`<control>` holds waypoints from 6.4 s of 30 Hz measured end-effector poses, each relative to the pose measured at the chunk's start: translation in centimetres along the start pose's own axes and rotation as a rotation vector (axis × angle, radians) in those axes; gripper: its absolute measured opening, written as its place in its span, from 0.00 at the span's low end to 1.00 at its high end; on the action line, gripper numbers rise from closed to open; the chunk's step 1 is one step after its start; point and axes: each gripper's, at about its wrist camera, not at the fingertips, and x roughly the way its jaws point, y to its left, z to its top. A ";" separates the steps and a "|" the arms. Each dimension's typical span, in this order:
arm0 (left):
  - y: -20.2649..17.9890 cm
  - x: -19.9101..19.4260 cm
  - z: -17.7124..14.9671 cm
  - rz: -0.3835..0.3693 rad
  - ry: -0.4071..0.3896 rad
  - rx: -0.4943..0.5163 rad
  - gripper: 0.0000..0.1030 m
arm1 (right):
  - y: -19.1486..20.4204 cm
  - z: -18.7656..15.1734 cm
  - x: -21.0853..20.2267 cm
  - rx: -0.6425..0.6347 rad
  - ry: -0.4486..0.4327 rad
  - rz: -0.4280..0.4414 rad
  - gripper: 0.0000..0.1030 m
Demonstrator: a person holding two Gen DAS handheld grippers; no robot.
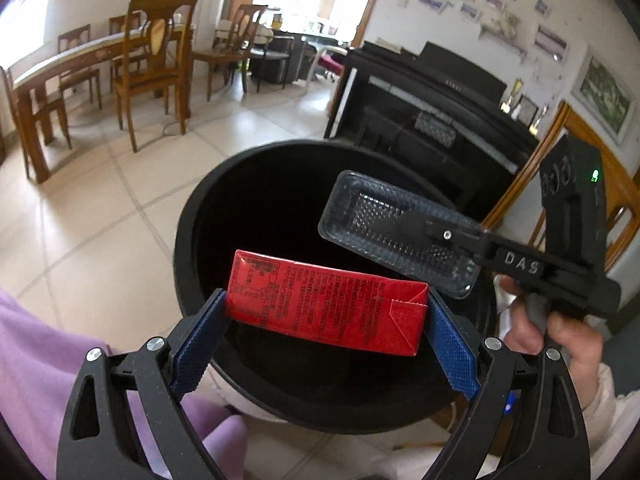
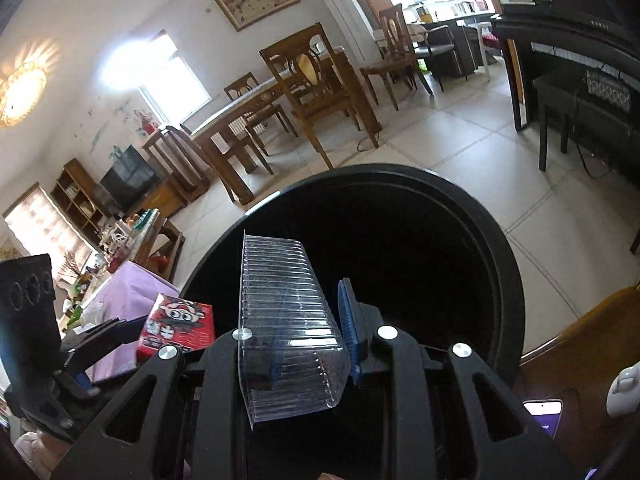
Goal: Collect trash
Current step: 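Carry the clear tray and red box with both tools over the black bin, then open both tools to drop the tray and red box into the bin, then grasp the orange wrapper with the right tool while the left tool grasps the milk carton, then carry the orange wrapper and milk carton with both tools over the bin, then open both tools to drop the wrapper and carton into the bin, then grasp the green sachet with the left tool while the right tool grasps the white packet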
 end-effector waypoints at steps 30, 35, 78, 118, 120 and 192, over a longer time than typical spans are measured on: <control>7.4 -19.5 -8.0 0.147 -0.250 -0.127 0.95 | 12.6 -0.2 -0.5 -0.228 0.036 0.109 0.86; 13.5 -26.7 -12.7 0.258 -0.310 -0.258 0.95 | 18.8 -2.2 1.6 -0.312 0.102 0.186 0.86; 25.4 -36.7 -18.6 0.340 -0.301 -0.382 0.47 | 34.6 -12.7 4.5 -0.578 0.322 0.498 0.31; 2.0 -4.5 -2.0 -0.111 -0.174 -0.156 0.47 | 5.3 2.4 -1.9 -0.038 -0.185 0.096 0.31; 1.5 -3.1 -1.3 -0.102 -0.158 -0.154 0.47 | 4.9 2.1 -1.3 -0.026 -0.177 0.088 0.31; 39.3 -34.8 -16.8 0.495 -0.192 -0.822 0.95 | 34.1 -10.6 8.0 -0.495 0.293 0.308 0.95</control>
